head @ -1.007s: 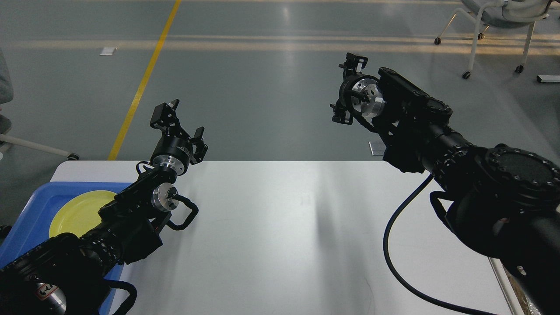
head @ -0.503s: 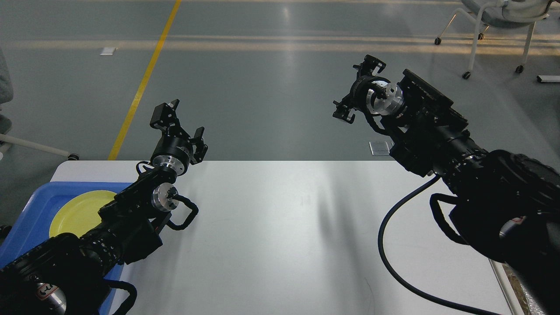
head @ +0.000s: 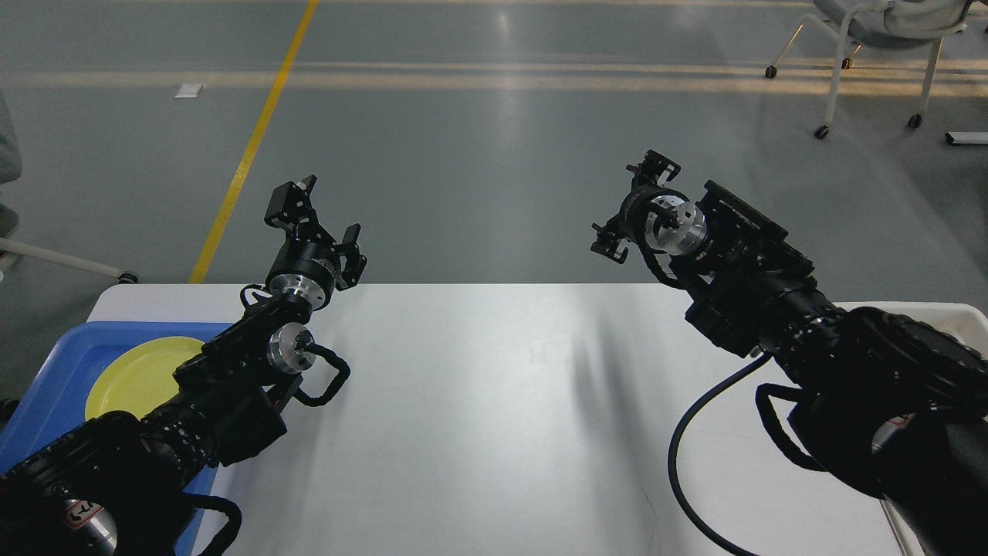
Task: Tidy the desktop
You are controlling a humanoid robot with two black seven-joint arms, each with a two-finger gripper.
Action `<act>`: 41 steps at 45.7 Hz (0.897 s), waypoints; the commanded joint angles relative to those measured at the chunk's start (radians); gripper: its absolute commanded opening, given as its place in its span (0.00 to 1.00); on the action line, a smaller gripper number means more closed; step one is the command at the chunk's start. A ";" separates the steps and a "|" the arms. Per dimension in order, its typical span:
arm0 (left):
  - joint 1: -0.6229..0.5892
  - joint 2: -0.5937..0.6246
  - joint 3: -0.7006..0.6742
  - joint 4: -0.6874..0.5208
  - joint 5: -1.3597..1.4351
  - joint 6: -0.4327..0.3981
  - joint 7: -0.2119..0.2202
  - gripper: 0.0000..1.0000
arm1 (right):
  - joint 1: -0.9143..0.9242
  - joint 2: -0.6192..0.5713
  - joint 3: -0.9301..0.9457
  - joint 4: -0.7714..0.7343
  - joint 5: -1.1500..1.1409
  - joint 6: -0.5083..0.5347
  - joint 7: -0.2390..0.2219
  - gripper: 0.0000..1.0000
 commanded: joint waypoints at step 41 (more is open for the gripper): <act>0.000 0.000 0.000 0.000 0.000 0.000 0.000 1.00 | -0.106 0.009 0.004 0.024 0.008 0.024 0.135 1.00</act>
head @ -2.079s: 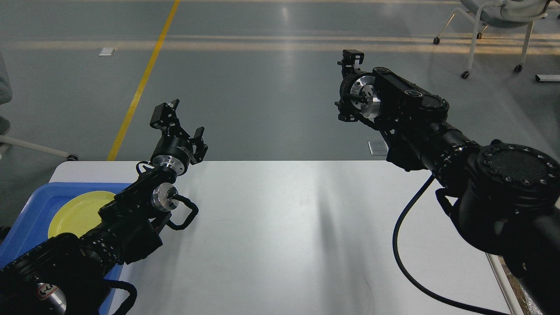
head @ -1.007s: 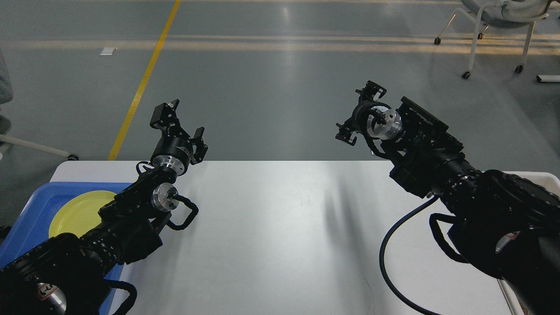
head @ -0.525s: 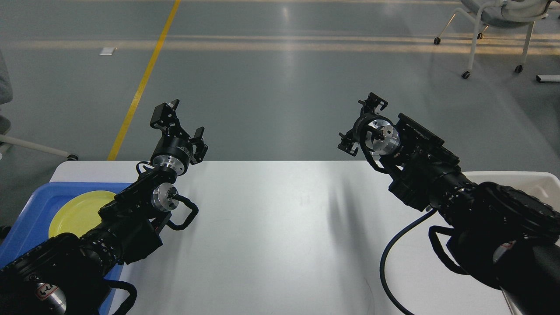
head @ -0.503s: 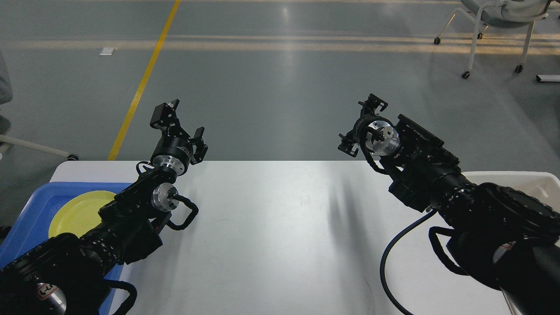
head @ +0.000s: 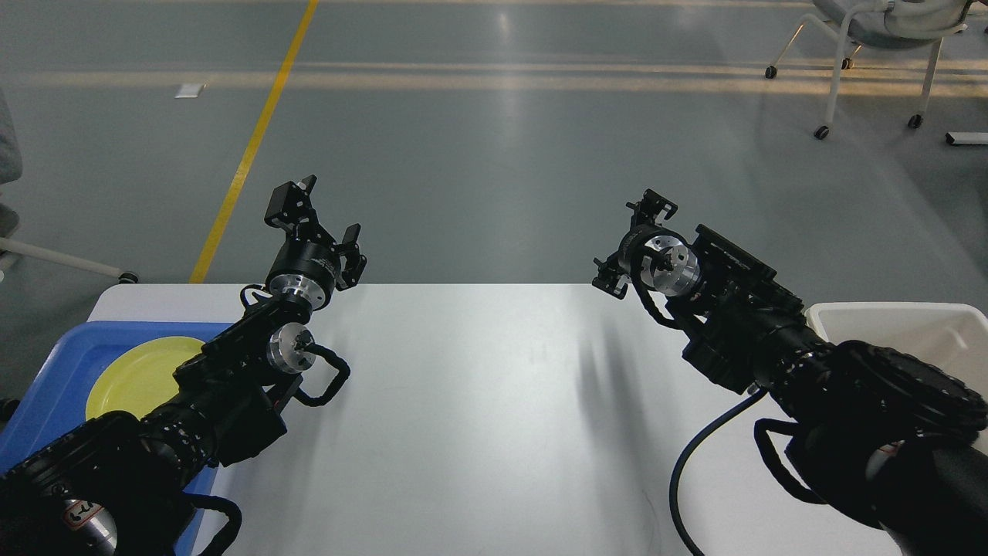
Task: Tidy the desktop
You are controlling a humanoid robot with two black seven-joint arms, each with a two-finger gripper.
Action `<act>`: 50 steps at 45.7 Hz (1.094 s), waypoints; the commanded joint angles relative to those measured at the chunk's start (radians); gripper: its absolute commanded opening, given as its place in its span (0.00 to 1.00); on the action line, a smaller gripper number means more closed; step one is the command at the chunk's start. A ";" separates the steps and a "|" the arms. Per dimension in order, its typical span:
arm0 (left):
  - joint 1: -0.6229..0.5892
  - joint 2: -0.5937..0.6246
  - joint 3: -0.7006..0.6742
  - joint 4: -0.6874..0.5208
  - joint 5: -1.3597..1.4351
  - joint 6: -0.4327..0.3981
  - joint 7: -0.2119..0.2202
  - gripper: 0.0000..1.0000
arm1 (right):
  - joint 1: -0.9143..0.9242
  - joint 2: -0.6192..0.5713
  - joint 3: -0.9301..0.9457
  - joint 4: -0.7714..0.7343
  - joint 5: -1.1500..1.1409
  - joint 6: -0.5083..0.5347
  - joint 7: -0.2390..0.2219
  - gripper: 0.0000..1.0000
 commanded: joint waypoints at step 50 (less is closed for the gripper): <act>0.000 0.000 0.000 0.000 0.000 0.000 0.000 1.00 | -0.167 0.054 0.142 0.003 0.113 0.223 0.394 1.00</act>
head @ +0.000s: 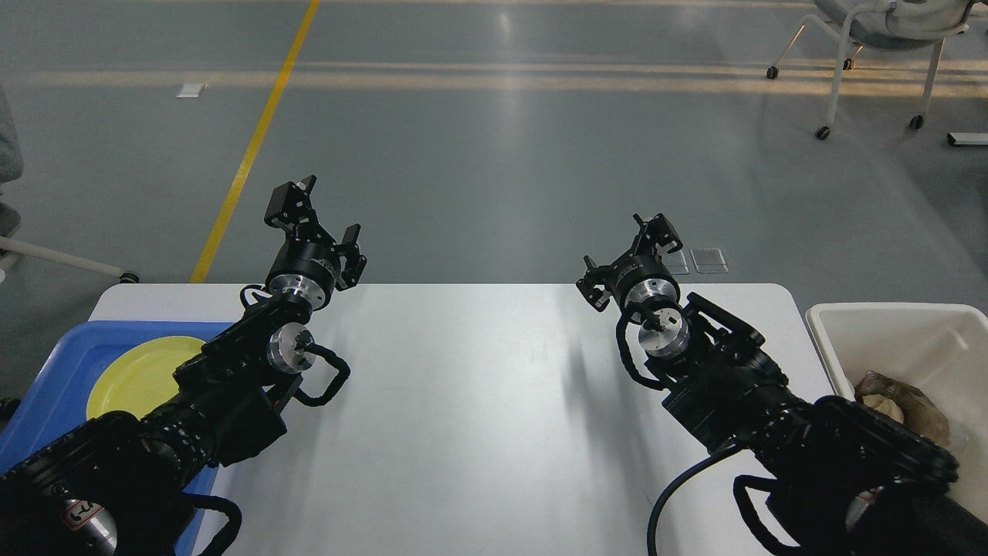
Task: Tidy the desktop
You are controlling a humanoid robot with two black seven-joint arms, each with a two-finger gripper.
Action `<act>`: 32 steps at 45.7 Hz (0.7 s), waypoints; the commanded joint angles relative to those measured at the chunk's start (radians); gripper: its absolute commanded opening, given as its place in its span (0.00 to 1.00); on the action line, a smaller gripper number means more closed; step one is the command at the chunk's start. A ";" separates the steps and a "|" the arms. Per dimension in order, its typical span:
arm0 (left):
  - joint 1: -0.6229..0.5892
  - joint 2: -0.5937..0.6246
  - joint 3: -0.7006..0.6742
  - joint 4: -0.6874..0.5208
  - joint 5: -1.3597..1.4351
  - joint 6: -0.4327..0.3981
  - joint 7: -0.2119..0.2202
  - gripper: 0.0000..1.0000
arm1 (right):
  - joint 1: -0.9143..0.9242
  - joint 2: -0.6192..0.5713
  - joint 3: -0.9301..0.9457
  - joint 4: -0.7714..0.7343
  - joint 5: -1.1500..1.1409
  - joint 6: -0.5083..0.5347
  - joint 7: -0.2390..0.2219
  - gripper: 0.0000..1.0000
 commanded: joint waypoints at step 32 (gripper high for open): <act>0.000 0.000 0.000 0.000 0.000 0.000 0.000 1.00 | -0.046 -0.010 0.035 -0.002 -0.001 0.040 0.166 1.00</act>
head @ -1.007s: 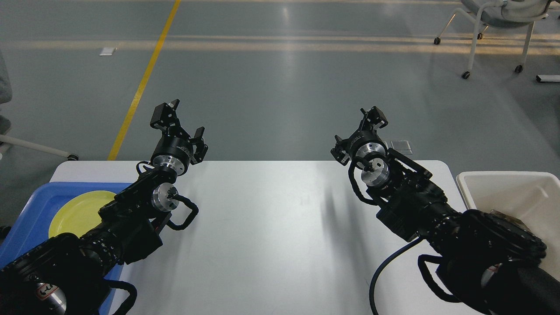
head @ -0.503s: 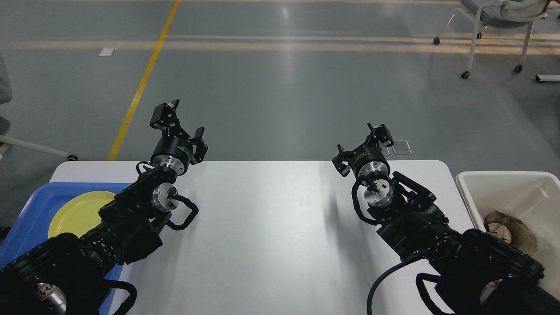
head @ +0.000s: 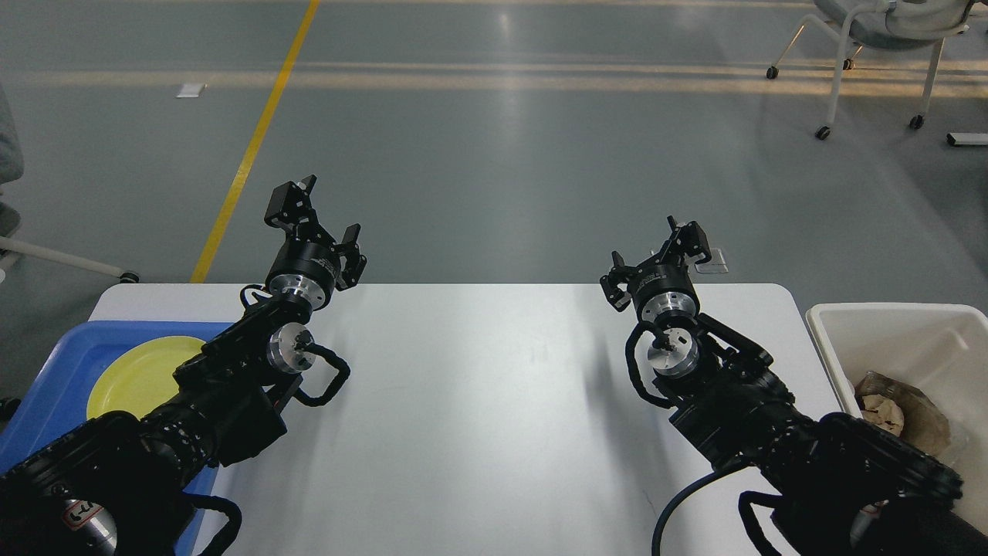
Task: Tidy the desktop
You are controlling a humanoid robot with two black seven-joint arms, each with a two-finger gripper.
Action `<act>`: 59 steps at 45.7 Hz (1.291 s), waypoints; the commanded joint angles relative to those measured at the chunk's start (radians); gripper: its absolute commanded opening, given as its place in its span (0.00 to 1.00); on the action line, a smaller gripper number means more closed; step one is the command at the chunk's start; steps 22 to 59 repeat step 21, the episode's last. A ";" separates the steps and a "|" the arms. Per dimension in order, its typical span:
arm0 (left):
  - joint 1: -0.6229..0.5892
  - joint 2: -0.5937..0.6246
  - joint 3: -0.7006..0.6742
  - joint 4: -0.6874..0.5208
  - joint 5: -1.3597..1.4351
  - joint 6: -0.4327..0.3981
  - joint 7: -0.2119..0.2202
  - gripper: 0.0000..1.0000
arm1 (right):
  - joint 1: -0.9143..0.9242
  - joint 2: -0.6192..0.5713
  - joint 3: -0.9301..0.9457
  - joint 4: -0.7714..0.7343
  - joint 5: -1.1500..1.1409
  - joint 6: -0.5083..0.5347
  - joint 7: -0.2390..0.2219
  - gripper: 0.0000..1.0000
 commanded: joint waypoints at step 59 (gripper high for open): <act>0.000 0.000 0.000 0.000 0.000 0.000 0.000 1.00 | 0.002 0.000 0.004 -0.003 0.002 -0.010 -0.001 1.00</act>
